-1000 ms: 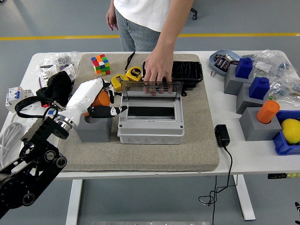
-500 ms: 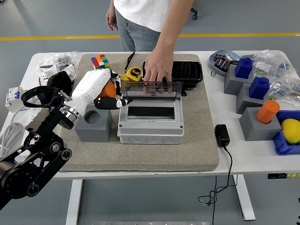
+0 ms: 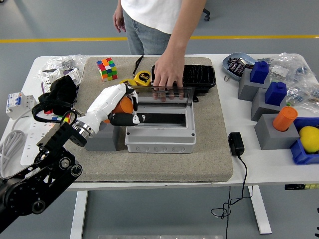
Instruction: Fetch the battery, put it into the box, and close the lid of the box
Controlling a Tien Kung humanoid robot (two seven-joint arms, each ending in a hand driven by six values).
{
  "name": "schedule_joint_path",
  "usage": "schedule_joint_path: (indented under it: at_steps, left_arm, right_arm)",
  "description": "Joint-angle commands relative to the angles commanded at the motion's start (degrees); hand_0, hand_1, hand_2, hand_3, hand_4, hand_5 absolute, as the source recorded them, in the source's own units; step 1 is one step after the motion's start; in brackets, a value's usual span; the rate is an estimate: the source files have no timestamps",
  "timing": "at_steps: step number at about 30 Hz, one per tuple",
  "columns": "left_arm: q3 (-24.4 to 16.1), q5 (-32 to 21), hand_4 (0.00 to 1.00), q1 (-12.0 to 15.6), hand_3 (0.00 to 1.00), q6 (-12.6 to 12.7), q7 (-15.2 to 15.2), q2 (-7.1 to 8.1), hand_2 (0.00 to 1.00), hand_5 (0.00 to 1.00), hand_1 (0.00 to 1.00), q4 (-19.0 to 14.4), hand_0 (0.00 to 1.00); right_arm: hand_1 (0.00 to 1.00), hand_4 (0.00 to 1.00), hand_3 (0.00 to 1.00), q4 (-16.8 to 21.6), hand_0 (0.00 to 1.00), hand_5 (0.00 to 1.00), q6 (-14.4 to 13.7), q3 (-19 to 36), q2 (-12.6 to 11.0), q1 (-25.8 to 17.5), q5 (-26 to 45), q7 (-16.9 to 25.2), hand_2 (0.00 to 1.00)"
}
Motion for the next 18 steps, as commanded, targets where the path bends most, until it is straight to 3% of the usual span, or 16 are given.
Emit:
schedule_joint_path:
  at_steps: [18]
  left_arm:
    - [4.1, -6.17, 0.811, -2.87, 0.002, 0.08, -0.82, -2.77, 0.019, 0.342, 0.002, 1.5, 0.019]
  right_arm:
    - [0.813, 0.998, 0.814, -0.13, 0.838, 0.998, 0.09, -0.48, -0.38, 0.27, 0.08, -0.05, 0.775]
